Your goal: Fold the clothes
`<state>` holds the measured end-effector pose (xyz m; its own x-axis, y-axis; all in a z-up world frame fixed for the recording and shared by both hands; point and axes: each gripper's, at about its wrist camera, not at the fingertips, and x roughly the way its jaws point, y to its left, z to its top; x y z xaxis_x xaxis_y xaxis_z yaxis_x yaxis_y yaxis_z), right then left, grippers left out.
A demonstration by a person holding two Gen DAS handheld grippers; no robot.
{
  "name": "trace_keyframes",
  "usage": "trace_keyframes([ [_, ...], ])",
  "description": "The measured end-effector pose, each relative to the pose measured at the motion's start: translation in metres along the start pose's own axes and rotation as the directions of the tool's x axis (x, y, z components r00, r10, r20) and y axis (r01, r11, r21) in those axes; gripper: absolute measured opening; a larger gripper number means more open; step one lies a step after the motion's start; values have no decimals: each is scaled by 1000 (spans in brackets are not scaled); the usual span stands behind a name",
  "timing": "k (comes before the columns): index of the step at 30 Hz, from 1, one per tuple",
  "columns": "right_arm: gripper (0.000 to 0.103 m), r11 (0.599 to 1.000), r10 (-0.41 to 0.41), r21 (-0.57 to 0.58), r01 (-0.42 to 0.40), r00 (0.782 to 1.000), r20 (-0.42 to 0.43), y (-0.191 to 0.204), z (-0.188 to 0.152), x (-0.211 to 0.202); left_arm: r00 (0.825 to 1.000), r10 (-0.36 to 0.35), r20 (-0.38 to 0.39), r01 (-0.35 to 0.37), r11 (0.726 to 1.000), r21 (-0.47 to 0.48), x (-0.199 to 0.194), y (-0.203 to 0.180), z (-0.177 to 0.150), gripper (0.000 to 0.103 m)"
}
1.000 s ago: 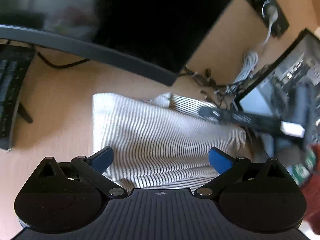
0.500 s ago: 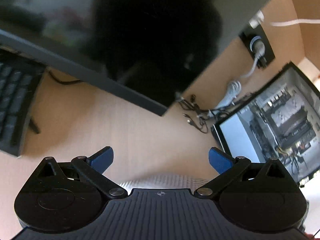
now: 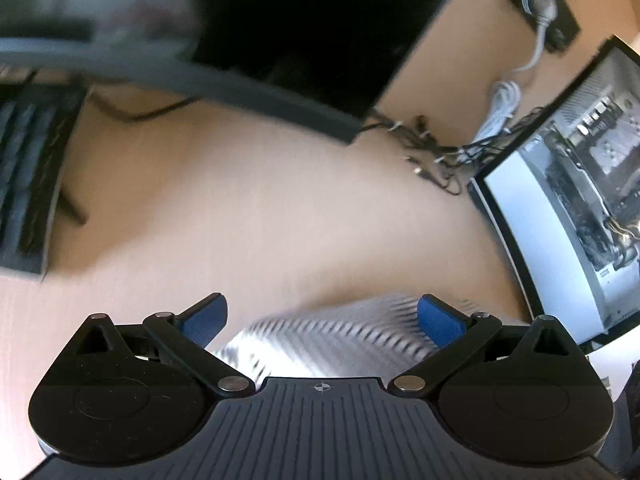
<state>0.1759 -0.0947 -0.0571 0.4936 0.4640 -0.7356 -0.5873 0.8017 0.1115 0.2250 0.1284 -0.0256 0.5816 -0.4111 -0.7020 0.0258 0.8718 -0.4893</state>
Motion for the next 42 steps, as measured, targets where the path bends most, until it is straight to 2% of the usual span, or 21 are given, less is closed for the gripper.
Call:
trace_keyframes([
  [5,5,990,-42,-133,45,999,31,4,15,15,999,17,36,-15,998,-58,-13,15,-5,103],
  [9,6,954,-117,-269,133,990,76,1,40,45,997,20,73,-14,997,-74,-27,16,0,103],
  [12,6,933,-149,-316,173,984,98,-5,60,66,996,23,88,-16,996,-83,-36,18,3,103],
  [17,7,956,-119,-256,141,988,101,-13,78,61,994,17,109,-8,997,-80,-45,16,10,103],
  [23,6,996,-43,-72,55,987,154,-32,87,18,992,-14,126,25,996,-81,-43,14,23,103],
  [27,6,998,-53,-11,56,985,165,-46,88,1,986,-57,158,73,992,-100,-41,8,30,103],
  [32,6,998,-64,29,61,991,115,-53,66,3,971,-111,213,142,981,-134,-47,4,36,103],
  [37,6,997,-78,13,78,996,43,-45,41,10,981,-93,169,108,991,-81,-34,-15,39,103],
  [42,6,983,-183,39,182,982,41,-53,36,-6,994,-68,86,67,998,18,-21,-31,14,103],
])
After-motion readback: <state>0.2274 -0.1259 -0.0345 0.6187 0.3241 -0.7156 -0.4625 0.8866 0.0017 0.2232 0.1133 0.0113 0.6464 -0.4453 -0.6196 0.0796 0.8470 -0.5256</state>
